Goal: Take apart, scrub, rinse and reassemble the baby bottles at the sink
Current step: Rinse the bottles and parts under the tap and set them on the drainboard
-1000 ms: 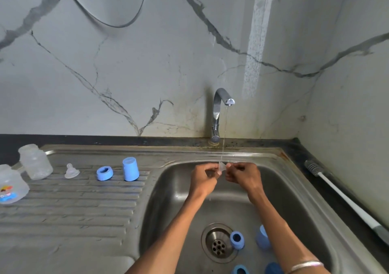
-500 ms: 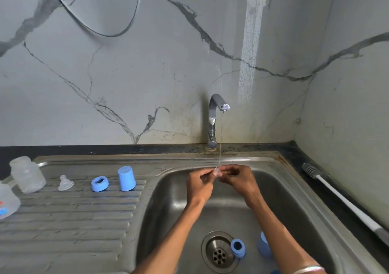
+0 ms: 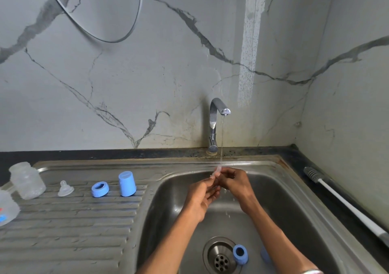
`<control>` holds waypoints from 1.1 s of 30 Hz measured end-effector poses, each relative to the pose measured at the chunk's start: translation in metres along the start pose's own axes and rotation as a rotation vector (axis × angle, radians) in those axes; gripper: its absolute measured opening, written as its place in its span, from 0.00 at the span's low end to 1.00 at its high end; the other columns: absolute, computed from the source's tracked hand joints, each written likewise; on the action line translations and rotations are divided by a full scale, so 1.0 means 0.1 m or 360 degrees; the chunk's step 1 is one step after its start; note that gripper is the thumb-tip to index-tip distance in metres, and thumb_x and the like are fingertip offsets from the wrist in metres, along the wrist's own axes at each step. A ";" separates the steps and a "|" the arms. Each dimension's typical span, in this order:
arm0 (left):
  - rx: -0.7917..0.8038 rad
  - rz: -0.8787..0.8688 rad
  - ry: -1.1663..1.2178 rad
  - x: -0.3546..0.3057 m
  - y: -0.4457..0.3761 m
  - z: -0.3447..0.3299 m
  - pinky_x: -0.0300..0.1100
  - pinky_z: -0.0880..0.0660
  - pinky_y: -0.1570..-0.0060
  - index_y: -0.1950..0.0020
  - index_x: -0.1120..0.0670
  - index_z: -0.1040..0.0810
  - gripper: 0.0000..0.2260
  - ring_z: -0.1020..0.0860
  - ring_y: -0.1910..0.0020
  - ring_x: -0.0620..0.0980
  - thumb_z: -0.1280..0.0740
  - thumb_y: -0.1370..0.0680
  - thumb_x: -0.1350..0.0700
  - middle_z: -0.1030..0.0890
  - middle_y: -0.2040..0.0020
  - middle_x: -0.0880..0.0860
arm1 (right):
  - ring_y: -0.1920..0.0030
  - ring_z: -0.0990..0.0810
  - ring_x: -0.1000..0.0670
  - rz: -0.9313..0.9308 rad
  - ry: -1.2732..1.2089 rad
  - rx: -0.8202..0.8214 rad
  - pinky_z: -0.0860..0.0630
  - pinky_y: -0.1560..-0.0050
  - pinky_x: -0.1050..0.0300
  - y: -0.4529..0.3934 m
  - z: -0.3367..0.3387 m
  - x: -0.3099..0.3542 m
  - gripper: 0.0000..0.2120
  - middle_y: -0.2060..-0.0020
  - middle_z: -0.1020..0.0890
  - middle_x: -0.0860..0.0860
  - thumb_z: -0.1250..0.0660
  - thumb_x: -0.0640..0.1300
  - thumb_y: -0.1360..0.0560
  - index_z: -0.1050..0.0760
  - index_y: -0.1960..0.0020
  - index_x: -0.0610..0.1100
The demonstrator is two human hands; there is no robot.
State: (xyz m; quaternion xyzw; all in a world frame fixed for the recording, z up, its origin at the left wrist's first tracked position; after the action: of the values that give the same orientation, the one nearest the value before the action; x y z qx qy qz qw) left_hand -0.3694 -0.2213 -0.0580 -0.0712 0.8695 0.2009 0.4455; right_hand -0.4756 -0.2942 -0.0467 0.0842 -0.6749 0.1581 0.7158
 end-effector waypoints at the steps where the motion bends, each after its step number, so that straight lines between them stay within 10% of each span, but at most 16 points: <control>1: -0.0003 0.0002 -0.0047 0.00 0.00 0.00 0.41 0.21 0.55 0.46 0.60 0.17 0.06 0.18 0.58 0.50 0.32 0.21 0.61 0.14 0.55 0.57 | 0.53 0.14 0.52 0.0006 0.0059 -0.0045 0.18 0.48 0.56 -0.01 0.01 -0.02 0.08 0.56 0.13 0.49 0.26 0.43 0.26 0.16 0.47 0.43; 8: -0.0065 -0.0578 -0.0696 -0.09 -0.05 -0.02 0.46 0.19 0.54 0.38 0.48 0.21 0.12 0.16 0.53 0.48 0.30 0.21 0.57 0.15 0.49 0.52 | 0.57 0.13 0.47 -0.0035 0.0101 -0.0129 0.16 0.52 0.47 -0.04 0.02 -0.02 0.11 0.56 0.13 0.45 0.21 0.45 0.30 0.19 0.50 0.46; 13: -0.0035 -0.0687 -0.0737 -0.14 -0.05 -0.04 0.47 0.19 0.51 0.49 0.47 0.16 0.05 0.16 0.52 0.47 0.30 0.20 0.55 0.13 0.55 0.48 | 0.56 0.14 0.51 0.0001 0.0121 -0.0046 0.17 0.56 0.57 0.02 0.03 0.06 0.16 0.58 0.13 0.47 0.18 0.42 0.35 0.19 0.50 0.43; 19: -0.0211 -0.0429 -0.0373 -0.14 -0.20 -0.03 0.48 0.20 0.50 0.55 0.60 0.15 0.04 0.17 0.54 0.57 0.30 0.23 0.62 0.15 0.54 0.63 | 0.55 0.14 0.50 -0.0005 0.0132 0.0021 0.17 0.51 0.57 0.03 0.02 0.07 0.18 0.56 0.14 0.45 0.22 0.31 0.33 0.20 0.47 0.43; 28: -0.0029 -0.0411 -0.0366 -0.09 -0.18 -0.13 0.46 0.19 0.54 0.42 0.51 0.21 0.09 0.16 0.54 0.56 0.32 0.20 0.62 0.15 0.50 0.61 | 0.60 0.13 0.43 -0.0080 0.0006 -0.0185 0.15 0.55 0.47 0.03 0.13 0.06 0.09 0.58 0.15 0.40 0.27 0.30 0.29 0.21 0.52 0.39; 33: -0.0144 -0.0357 -0.0254 -0.11 -0.19 -0.07 0.38 0.21 0.62 0.56 0.59 0.17 0.05 0.20 0.62 0.53 0.32 0.21 0.65 0.16 0.61 0.58 | 0.58 0.13 0.46 -0.0080 -0.0220 -0.0077 0.17 0.57 0.59 0.04 0.09 0.06 0.06 0.57 0.14 0.41 0.26 0.34 0.27 0.18 0.50 0.36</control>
State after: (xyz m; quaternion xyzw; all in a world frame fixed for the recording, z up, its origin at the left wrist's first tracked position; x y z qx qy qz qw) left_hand -0.3622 -0.2425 -0.0510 -0.1717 0.8080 0.1937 0.5293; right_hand -0.4856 -0.2927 -0.0404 0.0946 -0.7240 0.1176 0.6731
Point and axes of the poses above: each hand's wrist, its own y-axis away from the middle knuckle, its own z-axis out of the back of the hand, x = y × z, the point moved 3 cm from there along -y, towards the middle knuckle
